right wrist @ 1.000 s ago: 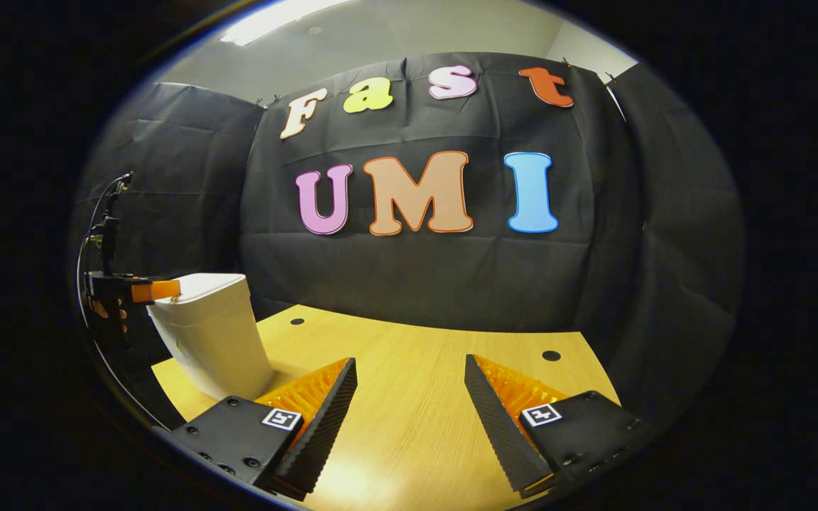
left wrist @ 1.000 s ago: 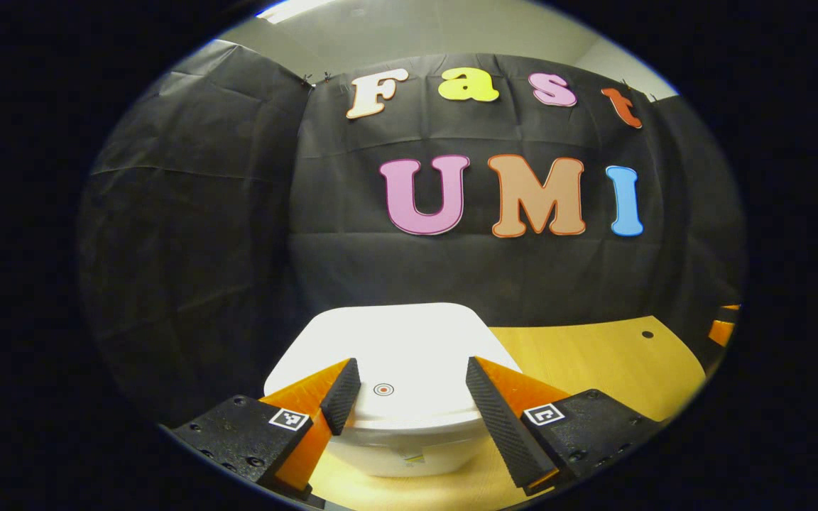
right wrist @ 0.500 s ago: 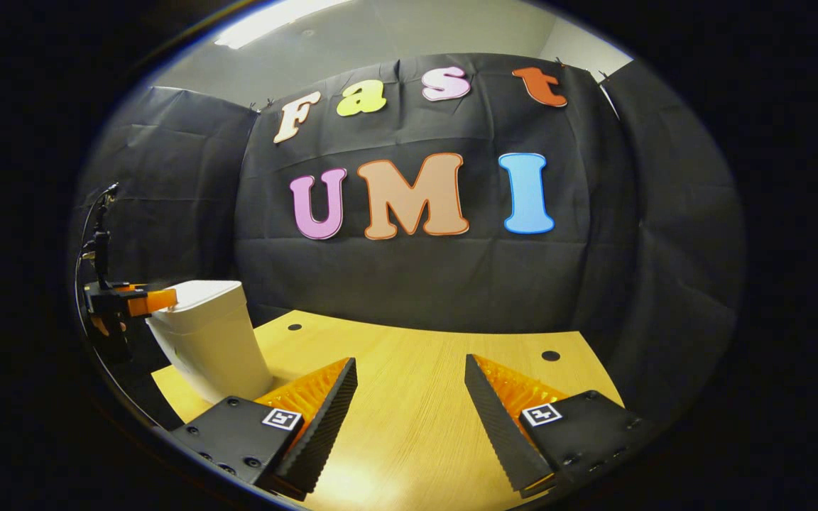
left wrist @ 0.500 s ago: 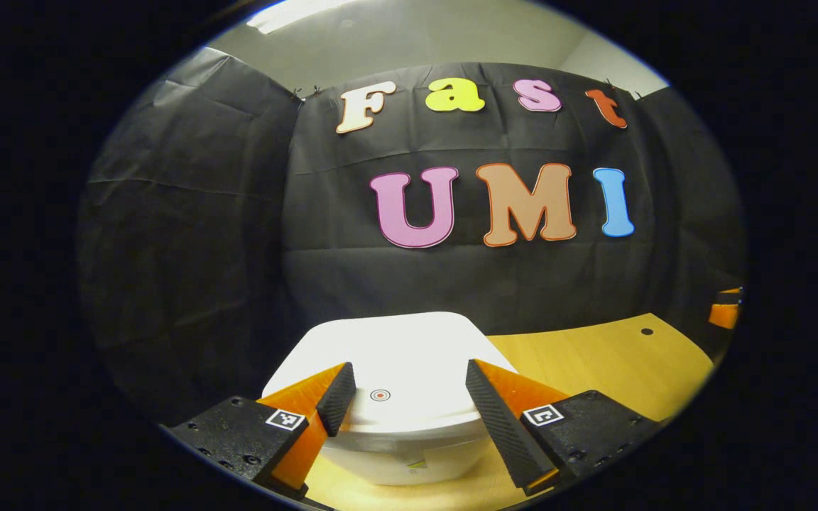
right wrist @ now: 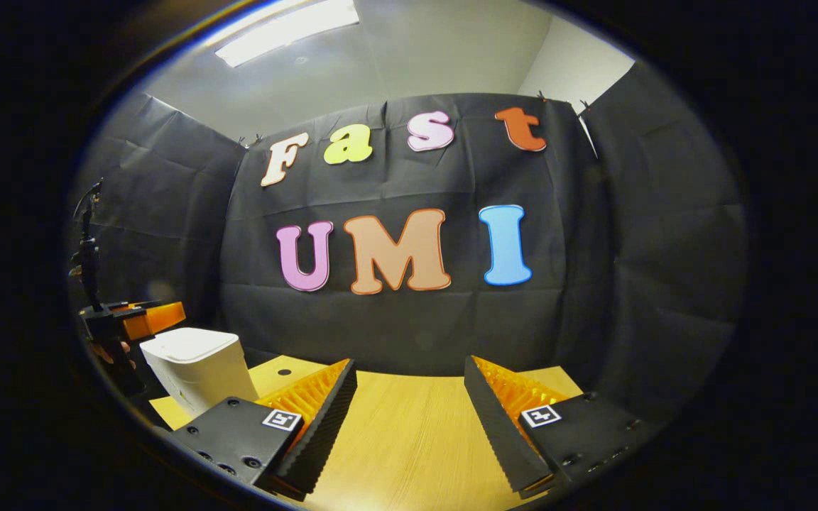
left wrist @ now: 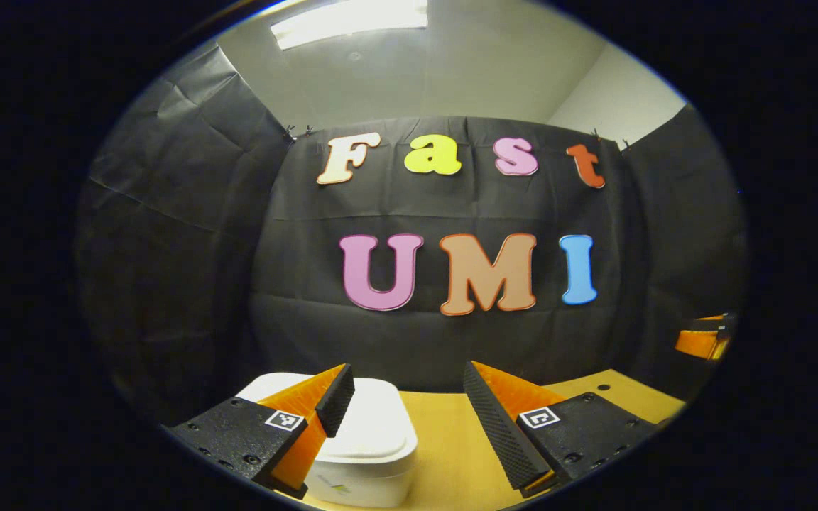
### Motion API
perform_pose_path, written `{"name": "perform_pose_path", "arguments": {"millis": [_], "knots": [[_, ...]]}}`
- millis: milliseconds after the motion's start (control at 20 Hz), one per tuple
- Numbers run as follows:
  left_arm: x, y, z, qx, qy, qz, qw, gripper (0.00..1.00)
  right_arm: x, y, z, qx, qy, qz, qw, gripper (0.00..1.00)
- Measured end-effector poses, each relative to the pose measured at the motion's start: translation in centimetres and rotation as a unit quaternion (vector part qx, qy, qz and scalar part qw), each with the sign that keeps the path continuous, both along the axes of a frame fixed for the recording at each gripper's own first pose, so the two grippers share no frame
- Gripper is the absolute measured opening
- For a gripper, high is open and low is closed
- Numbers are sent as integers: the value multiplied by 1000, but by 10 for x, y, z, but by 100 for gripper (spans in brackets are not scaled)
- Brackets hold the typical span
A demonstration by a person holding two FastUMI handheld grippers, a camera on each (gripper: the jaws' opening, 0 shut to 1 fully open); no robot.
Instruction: Press the lid of the desktop garbage bin to open it, pick up the crumpled paper on the desktop and throw it into the bin, then pick up the pop can on the desktop and drop it into the bin, and finally close the garbage bin lid.
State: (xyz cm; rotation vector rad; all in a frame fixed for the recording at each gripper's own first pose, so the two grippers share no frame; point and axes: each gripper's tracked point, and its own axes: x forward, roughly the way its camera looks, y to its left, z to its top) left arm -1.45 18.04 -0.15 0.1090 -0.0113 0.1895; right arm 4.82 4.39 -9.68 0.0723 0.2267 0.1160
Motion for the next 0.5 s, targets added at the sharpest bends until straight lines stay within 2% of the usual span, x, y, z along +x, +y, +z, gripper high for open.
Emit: {"name": "perform_pose_path", "arguments": {"millis": [100,250,300,500], "knots": [[5,-33,-2,-15,-12,-26,999,94,-4,-7,11,2,-10,-14,1000,96],[8,-76,-11,-19,-22,-61,998,96,-13,-24,17,3,-21,-40,999,96],[8,-88,-17,-23,-22,-73,997,94,-19,-29,16,3,-22,-48,999,96],[9,-122,-36,-42,-5,-103,994,94,-33,-40,19,9,-30,-59,998,96]]}}
